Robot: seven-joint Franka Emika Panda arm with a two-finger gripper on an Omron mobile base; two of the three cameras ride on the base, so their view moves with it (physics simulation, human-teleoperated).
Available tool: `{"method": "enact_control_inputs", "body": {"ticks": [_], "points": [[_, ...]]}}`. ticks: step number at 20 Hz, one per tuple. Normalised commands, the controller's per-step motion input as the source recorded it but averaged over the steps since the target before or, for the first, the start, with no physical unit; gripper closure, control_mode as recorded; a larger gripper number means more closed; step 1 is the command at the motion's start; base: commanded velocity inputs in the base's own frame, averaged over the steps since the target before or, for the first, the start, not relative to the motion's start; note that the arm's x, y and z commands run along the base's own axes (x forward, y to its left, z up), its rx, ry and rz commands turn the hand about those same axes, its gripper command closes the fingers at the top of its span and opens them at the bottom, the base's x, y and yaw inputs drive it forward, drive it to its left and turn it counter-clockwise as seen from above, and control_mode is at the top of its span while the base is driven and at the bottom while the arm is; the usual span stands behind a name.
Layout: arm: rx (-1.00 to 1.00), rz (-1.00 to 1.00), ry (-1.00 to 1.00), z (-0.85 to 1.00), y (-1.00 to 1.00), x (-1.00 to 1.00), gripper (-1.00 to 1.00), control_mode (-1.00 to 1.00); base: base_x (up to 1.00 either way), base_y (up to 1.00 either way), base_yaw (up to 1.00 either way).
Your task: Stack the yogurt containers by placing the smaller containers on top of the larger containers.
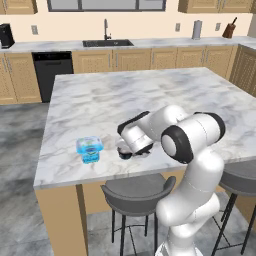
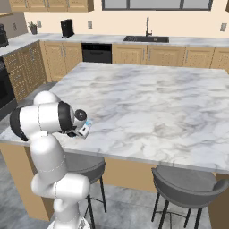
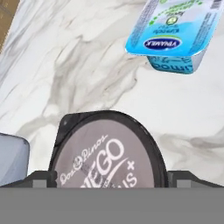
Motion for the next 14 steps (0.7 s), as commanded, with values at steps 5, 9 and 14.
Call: {"method": "enact_control_inputs", "body": {"ticks": [5, 9, 14], "points": [[0.0, 0.0, 0.02, -0.1, 0.1, 0.12, 1.0, -1.0, 0.0, 0.0, 0.0], [0.0, 0.0, 0.0, -0.07, 0.05, 0.03, 1.0, -1.0, 0.0, 0.0, 0.0], [0.0, 0.0, 0.0, -0.01, 0.02, -0.06, 1.0, -1.0, 0.0, 0.0, 0.0]]}}
